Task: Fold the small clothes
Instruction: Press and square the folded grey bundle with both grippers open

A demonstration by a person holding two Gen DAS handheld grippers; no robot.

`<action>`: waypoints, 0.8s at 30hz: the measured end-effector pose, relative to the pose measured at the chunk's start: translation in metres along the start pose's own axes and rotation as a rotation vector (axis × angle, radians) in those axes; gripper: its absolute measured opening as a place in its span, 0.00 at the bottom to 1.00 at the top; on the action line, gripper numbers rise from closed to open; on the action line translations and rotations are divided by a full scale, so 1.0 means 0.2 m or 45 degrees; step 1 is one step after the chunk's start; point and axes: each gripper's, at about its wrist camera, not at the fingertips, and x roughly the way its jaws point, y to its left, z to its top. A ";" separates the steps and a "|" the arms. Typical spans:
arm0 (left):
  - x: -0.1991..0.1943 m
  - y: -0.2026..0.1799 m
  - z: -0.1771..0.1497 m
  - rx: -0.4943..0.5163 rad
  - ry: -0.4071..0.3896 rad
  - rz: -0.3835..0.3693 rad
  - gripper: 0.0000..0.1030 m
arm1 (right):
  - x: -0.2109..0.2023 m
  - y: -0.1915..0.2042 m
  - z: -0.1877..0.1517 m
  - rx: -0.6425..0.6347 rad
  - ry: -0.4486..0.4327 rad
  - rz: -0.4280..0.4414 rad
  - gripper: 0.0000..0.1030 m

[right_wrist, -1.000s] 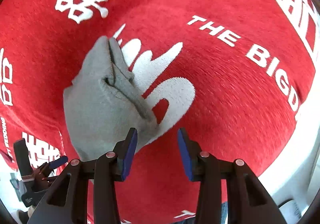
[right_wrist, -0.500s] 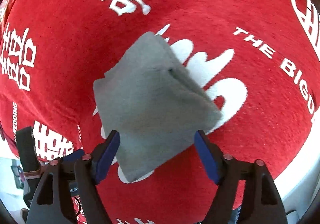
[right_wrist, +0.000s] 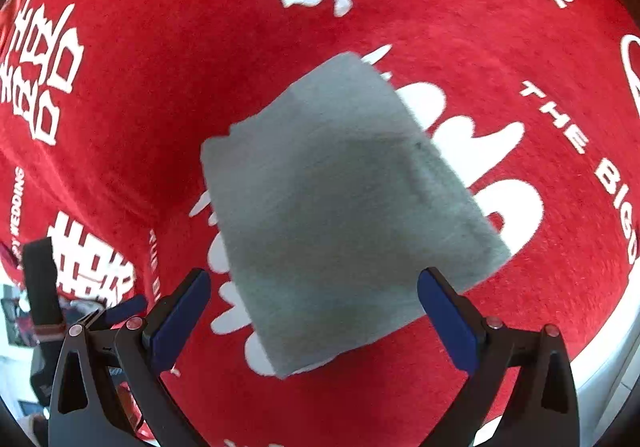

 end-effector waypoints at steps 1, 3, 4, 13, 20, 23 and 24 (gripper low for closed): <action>0.01 0.01 0.00 -0.007 0.004 0.004 1.00 | 0.01 0.00 0.00 -0.001 0.013 -0.003 1.00; 0.05 0.03 0.00 -0.012 0.030 0.005 1.00 | 0.03 0.00 -0.01 0.003 0.039 0.004 1.00; 0.06 0.04 0.00 -0.017 0.049 -0.010 1.00 | 0.04 -0.01 -0.01 0.007 0.055 0.010 1.00; 0.12 0.04 0.03 -0.108 0.094 -0.047 1.00 | 0.12 -0.08 0.10 0.057 0.141 0.106 1.00; 0.12 -0.06 0.11 -0.123 0.104 -0.033 1.00 | 0.09 -0.16 0.22 0.135 0.127 0.240 1.00; 0.12 -0.13 0.14 -0.097 0.105 -0.026 1.00 | 0.07 -0.20 0.23 0.145 0.135 0.276 1.00; 0.12 -0.15 0.15 -0.086 0.107 -0.025 1.00 | 0.07 -0.20 0.24 0.144 0.140 0.287 1.00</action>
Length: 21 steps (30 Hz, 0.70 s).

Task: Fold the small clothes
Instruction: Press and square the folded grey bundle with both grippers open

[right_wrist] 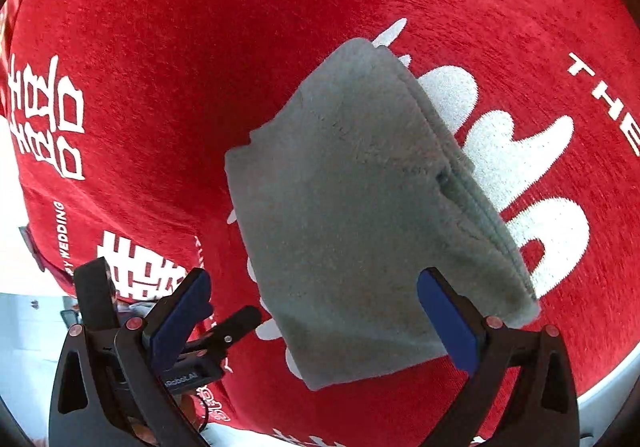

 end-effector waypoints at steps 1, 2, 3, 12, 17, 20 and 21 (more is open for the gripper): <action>0.00 -0.02 0.01 0.008 0.001 0.001 1.00 | -0.01 -0.01 0.00 0.001 0.007 0.017 1.00; 0.00 -0.04 0.01 0.018 0.001 0.002 1.00 | -0.02 -0.02 0.00 0.005 0.010 0.033 1.00; 0.00 -0.06 0.02 0.027 0.001 0.004 1.00 | -0.02 -0.03 0.00 0.010 0.013 0.045 1.00; 0.01 -0.15 0.05 0.048 0.007 0.006 1.00 | -0.06 -0.10 0.02 0.078 -0.024 0.066 1.00; 0.01 -0.15 0.05 0.062 0.012 0.024 1.00 | -0.10 -0.12 0.02 0.081 -0.041 0.042 1.00; 0.01 -0.16 0.06 0.053 0.012 0.028 1.00 | -0.10 -0.13 0.03 0.070 -0.036 0.000 1.00; 0.01 -0.16 0.05 0.049 0.012 0.026 1.00 | -0.10 -0.13 0.03 0.072 -0.034 -0.004 1.00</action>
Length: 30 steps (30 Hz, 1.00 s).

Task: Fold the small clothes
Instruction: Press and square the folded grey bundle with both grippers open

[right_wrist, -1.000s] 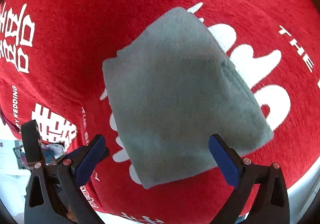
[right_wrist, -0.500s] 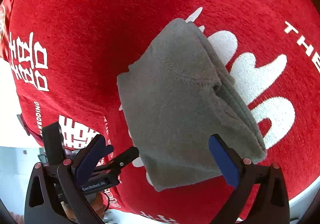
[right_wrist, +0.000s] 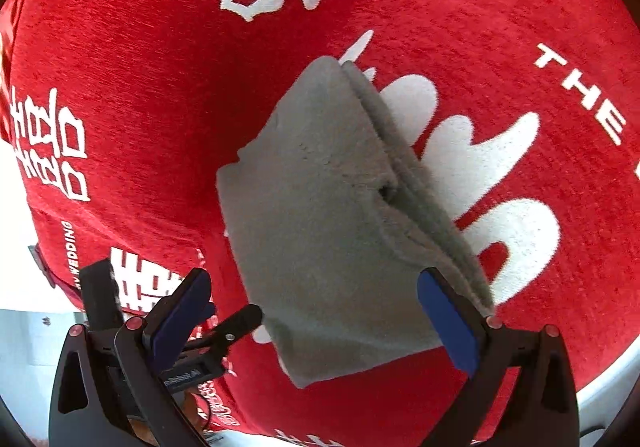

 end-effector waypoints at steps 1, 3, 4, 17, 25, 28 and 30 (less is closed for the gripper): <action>0.00 0.00 0.00 -0.001 0.000 -0.003 1.00 | 0.00 0.00 0.00 0.003 0.001 0.000 1.00; 0.00 0.00 0.00 0.004 -0.004 -0.008 1.00 | -0.01 -0.01 0.01 0.004 -0.002 -0.003 1.00; 0.00 0.00 0.00 0.007 -0.007 -0.008 1.00 | -0.01 -0.01 0.01 0.000 -0.001 -0.010 1.00; 0.02 0.04 0.01 -0.030 -0.014 -0.009 1.00 | -0.10 -0.14 0.13 -0.132 0.081 -0.084 1.00; 0.04 0.08 0.05 -0.078 -0.070 -0.070 1.00 | -0.06 -0.24 0.31 -0.130 0.170 -0.029 1.00; 0.04 0.13 0.08 -0.108 -0.093 -0.087 1.00 | 0.02 -0.21 0.40 -0.181 0.219 0.011 1.00; 0.05 0.18 0.10 -0.134 -0.103 -0.098 1.00 | 0.08 -0.18 0.44 -0.214 0.254 0.034 1.00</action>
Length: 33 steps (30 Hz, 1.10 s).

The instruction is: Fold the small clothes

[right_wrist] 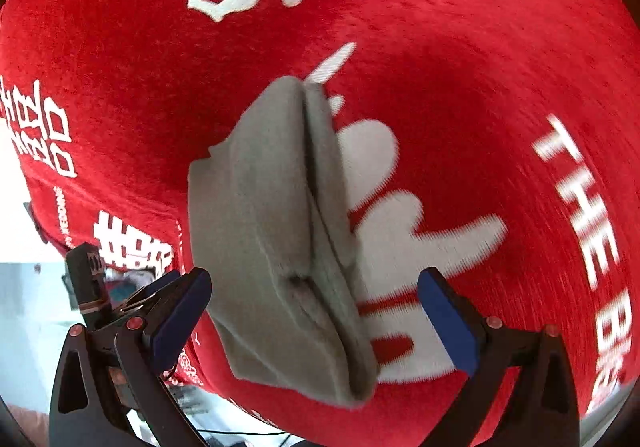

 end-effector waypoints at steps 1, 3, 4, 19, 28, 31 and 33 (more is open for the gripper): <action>0.01 0.03 0.01 -0.016 -0.001 -0.007 1.00 | 0.03 0.00 0.03 -0.017 0.024 0.010 1.00; 0.04 0.07 0.03 -0.040 0.009 -0.030 1.00 | 0.09 0.01 0.07 -0.042 0.070 0.017 1.00; 0.06 0.10 0.03 -0.049 0.015 -0.039 1.00 | 0.13 0.01 0.10 -0.055 0.096 0.032 1.00; 0.30 -0.01 0.08 -0.138 0.059 -0.305 1.00 | 0.43 0.20 0.22 -0.217 0.347 0.220 1.00; 0.31 -0.01 0.07 -0.153 0.034 -0.302 1.00 | 0.43 0.13 0.20 -0.108 0.331 0.283 1.00; 0.29 0.00 0.07 -0.153 0.033 -0.287 1.00 | 0.44 0.15 0.21 -0.095 0.312 0.260 1.00; 0.29 -0.01 0.07 -0.156 0.038 -0.282 1.00 | 0.44 0.15 0.20 -0.073 0.298 0.239 0.98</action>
